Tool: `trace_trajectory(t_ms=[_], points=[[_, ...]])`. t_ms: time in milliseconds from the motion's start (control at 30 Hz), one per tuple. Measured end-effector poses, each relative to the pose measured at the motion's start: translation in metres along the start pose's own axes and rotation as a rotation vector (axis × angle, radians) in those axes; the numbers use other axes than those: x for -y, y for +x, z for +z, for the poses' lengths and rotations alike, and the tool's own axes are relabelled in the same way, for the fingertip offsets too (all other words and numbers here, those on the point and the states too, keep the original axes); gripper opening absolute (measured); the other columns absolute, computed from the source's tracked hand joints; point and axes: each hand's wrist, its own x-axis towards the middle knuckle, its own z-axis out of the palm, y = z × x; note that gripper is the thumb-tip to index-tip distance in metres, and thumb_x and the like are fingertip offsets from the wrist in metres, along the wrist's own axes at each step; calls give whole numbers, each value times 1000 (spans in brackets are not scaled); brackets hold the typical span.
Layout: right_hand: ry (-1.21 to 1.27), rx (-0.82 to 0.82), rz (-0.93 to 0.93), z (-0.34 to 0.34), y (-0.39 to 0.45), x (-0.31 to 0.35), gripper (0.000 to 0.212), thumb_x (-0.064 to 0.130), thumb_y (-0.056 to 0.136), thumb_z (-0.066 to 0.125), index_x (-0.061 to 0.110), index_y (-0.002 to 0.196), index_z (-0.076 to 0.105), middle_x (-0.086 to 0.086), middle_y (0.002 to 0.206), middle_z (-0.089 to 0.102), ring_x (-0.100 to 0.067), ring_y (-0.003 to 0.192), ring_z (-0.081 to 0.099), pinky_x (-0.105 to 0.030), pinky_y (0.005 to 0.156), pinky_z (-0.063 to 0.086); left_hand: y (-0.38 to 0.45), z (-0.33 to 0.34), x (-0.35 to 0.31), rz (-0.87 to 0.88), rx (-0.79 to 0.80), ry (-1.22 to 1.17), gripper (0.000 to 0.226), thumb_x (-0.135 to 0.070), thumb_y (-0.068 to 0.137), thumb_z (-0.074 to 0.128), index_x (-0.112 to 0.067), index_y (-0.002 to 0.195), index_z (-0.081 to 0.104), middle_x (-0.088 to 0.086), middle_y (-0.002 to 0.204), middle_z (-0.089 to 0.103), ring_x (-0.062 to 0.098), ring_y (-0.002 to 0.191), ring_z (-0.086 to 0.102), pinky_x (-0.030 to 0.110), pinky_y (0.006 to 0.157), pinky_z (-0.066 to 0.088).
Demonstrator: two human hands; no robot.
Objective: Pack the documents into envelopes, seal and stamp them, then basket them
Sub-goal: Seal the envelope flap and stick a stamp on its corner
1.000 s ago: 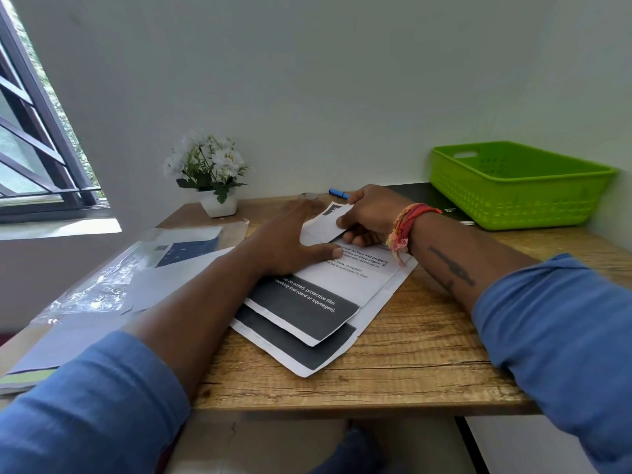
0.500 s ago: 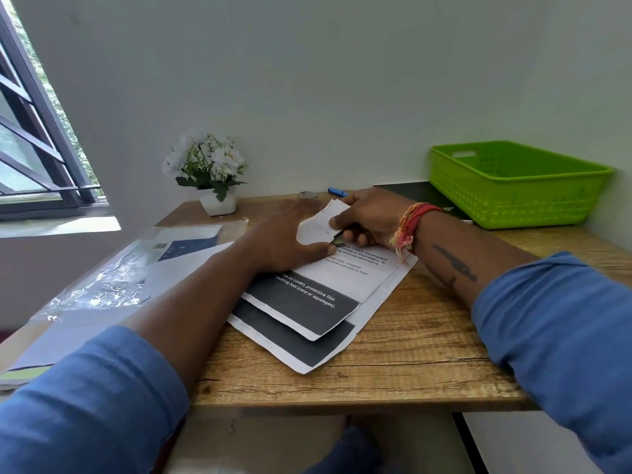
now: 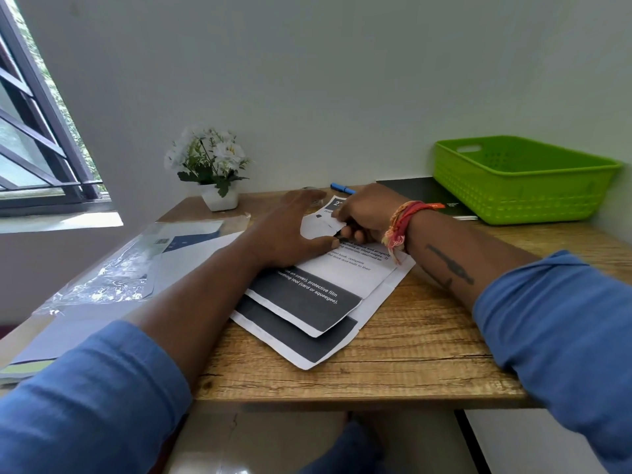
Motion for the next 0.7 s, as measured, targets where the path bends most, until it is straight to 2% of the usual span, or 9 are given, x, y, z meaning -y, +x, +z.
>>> trace_trajectory(t_ms=[167, 367, 467, 533, 700], points=[[144, 33, 50, -1, 5, -5, 22, 7, 94, 54, -3, 107, 68, -11, 67, 63, -18, 54, 53, -24, 41, 41, 1, 0, 1, -14, 1, -3, 92, -63, 78, 75, -35, 153, 30, -6, 157, 36, 15, 133, 45, 29, 104, 36], [172, 38, 33, -3, -1, -2, 15, 4, 91, 60, -4, 98, 69, -11, 64, 57, -17, 50, 47, -20, 35, 35, 1, 0, 1, -17, -15, -11, 92, -64, 77, 75, -35, 152, 30, -6, 157, 35, 13, 129, 46, 27, 98, 35], [156, 89, 62, 2, -4, -2, 11, 10, 92, 60, 2, 95, 66, -10, 69, 56, -15, 51, 44, -19, 35, 33, 0, 1, 1, -9, -22, -14, 92, -64, 77, 75, -35, 152, 31, -6, 156, 36, 13, 129, 47, 27, 99, 35], [194, 113, 56, 5, -5, -1, 10, 13, 93, 58, 6, 99, 62, -9, 74, 55, -13, 47, 45, -18, 33, 30, 0, 1, 1, -8, -29, -29, 92, -63, 76, 76, -35, 151, 32, -6, 155, 38, 12, 129, 48, 26, 99, 35], [295, 233, 95, 5, -13, 3, 12, 24, 99, 53, 12, 101, 56, -1, 65, 53, -6, 36, 39, -13, 29, 22, -1, 1, -1, 8, -40, -47, 90, -60, 76, 77, -33, 151, 34, -6, 154, 39, 12, 128, 48, 25, 99, 33]])
